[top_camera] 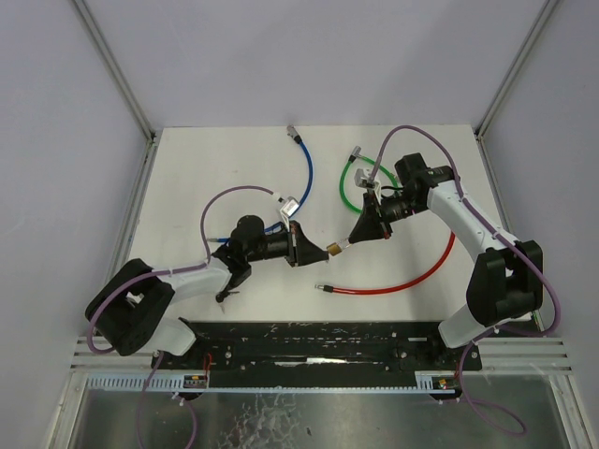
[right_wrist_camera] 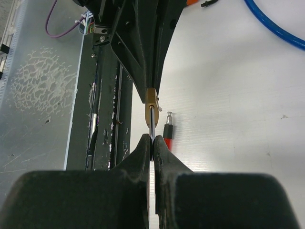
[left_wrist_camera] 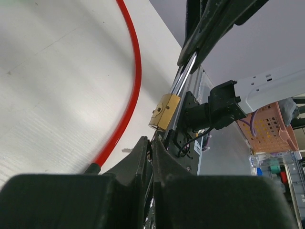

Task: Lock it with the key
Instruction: Lock the lock, then place the key at the center of the board.

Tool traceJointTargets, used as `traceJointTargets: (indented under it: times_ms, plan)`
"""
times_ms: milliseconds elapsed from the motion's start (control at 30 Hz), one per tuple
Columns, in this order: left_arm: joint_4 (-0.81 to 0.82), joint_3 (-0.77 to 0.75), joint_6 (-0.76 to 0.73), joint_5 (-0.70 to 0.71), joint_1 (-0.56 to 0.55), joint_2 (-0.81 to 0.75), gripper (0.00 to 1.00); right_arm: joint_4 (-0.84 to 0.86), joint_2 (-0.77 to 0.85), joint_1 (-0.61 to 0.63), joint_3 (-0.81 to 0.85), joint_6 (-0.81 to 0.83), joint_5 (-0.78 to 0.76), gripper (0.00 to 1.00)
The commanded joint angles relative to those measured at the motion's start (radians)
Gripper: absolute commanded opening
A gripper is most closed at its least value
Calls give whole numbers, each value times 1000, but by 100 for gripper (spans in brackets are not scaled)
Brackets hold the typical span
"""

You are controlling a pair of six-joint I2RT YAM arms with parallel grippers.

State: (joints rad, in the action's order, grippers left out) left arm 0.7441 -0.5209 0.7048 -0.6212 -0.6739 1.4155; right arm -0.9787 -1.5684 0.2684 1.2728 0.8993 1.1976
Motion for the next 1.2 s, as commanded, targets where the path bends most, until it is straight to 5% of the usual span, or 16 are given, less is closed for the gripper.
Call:
traceJointTargets:
  times_ms: [0, 300, 600, 800, 1000, 1167]
  plan:
    - [0, -27, -28, 18, -7, -4, 0, -21, 5, -5, 40, 7, 61, 0]
    - [-87, 38, -164, 159, 4, -125, 0, -22, 8, -7, 49, 4, 44, 0]
    - [-6, 128, -127, 125, 83, -205, 0, 29, 42, -38, 31, -50, 30, 0]
    - [-10, 142, -86, 226, 141, -233, 0, 53, 39, -42, 22, -67, 30, 0]
    - [93, 110, 40, 291, 272, -146, 0, 79, 41, -43, 14, -91, 18, 0]
    - [168, -5, 204, 255, 435, 79, 0, 97, 45, -44, 5, -108, 13, 0]
